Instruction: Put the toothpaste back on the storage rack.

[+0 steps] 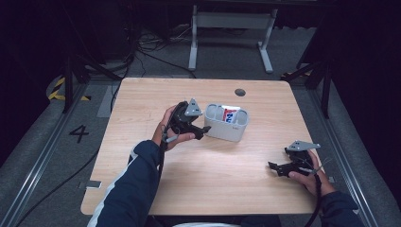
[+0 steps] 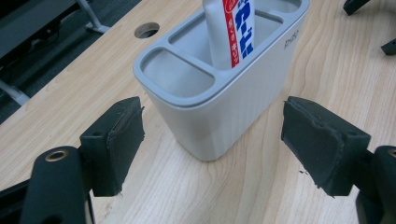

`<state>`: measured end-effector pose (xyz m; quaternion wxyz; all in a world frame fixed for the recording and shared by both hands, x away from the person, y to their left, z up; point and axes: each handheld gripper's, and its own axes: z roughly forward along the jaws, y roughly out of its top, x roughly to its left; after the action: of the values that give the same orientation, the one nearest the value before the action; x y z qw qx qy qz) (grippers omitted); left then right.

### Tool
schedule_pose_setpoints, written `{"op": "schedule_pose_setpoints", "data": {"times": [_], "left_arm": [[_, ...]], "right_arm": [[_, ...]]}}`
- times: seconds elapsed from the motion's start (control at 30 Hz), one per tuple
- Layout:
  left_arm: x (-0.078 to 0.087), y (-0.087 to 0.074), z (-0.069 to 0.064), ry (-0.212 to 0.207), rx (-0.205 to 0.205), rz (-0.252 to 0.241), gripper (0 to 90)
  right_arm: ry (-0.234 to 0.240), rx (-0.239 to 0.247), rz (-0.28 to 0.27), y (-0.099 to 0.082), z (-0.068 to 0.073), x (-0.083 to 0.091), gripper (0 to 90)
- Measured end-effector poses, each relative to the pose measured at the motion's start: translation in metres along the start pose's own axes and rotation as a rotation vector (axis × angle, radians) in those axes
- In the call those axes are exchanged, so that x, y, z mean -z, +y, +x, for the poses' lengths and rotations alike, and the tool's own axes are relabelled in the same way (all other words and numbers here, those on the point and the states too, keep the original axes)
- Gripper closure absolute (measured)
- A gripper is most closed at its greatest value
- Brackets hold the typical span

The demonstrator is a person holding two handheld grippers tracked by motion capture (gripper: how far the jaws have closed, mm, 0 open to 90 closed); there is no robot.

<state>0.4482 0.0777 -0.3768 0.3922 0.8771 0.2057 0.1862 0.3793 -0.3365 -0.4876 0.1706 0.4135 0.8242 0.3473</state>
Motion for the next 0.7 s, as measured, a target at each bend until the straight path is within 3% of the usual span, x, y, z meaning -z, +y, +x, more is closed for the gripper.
{"op": "schedule_pose_setpoints", "data": {"times": [0.7], "left_arm": [[0.022, -0.027, -0.011, 0.065, -0.062, 0.071, 19.9]], "right_arm": [[-0.002, 0.000, 0.000, 0.000, 0.000, 0.000, 1.9]]}}
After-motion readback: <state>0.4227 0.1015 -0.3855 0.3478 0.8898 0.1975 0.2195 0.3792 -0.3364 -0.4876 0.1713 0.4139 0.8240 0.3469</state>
